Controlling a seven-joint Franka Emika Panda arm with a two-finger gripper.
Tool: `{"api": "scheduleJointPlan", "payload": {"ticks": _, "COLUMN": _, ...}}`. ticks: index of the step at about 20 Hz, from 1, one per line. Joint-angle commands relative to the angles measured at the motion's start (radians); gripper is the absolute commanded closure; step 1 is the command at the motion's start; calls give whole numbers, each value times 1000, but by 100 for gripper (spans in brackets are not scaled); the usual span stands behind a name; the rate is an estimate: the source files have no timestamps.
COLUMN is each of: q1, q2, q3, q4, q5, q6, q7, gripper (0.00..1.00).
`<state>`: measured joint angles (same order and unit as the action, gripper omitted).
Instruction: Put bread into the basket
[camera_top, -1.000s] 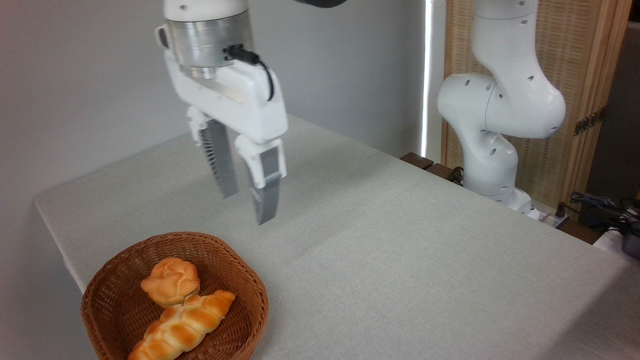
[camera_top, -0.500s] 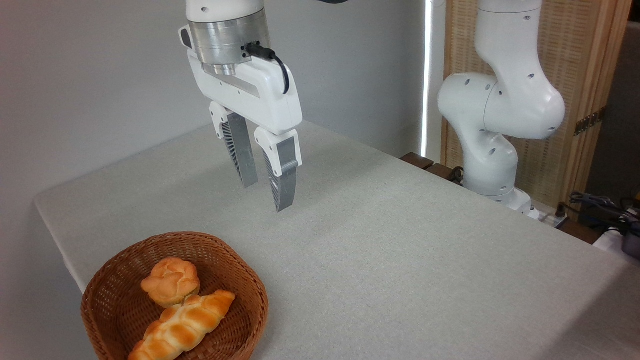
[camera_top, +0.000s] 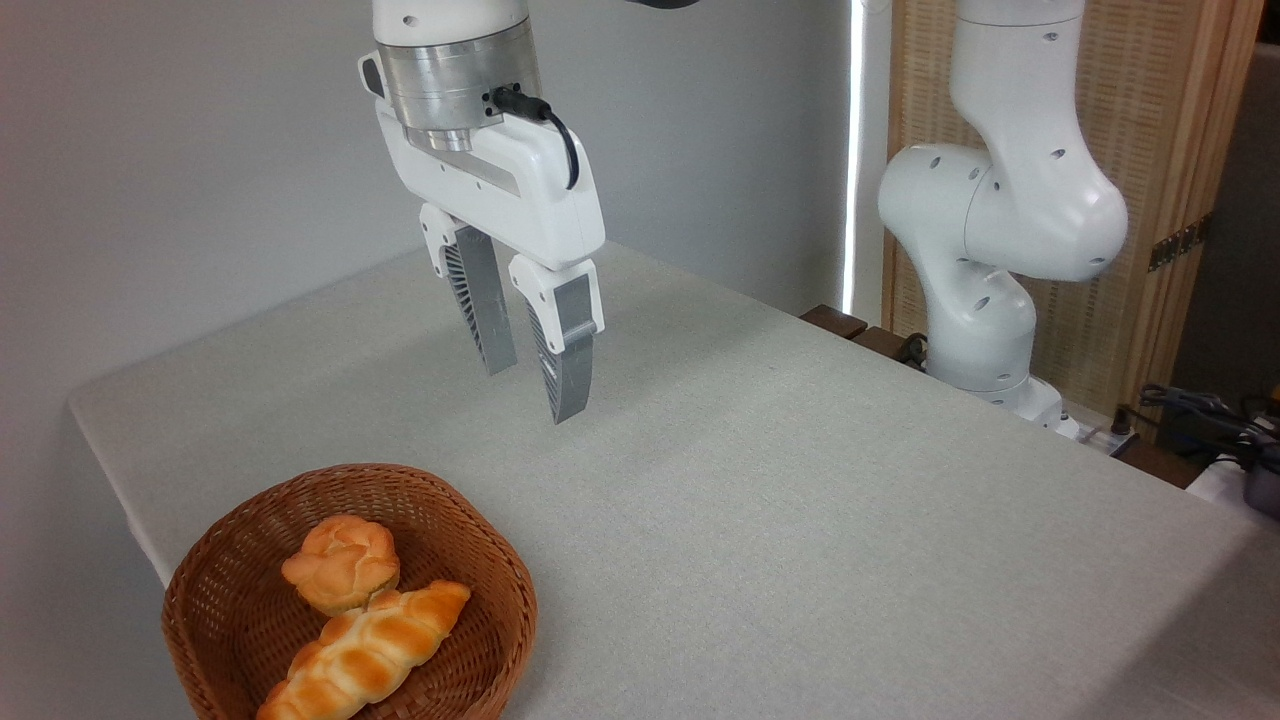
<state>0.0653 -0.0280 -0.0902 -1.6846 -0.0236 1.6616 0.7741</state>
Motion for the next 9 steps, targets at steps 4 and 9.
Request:
{"api": "scheduleJointPlan", "payload": {"ticks": 4, "q1": -79, "q2": -17, "q3": 79, "q4": -7, "q5": -4, "q6": -16, "q7": 4, "gripper": 0}}
{"api": "scheduleJointPlan", "payload": {"ticks": 9, "q1": -79, "q2": -15, "q3": 81, "q4": -3, "q5": -6, "q6": -5, "q7": 8, "gripper": 0}}
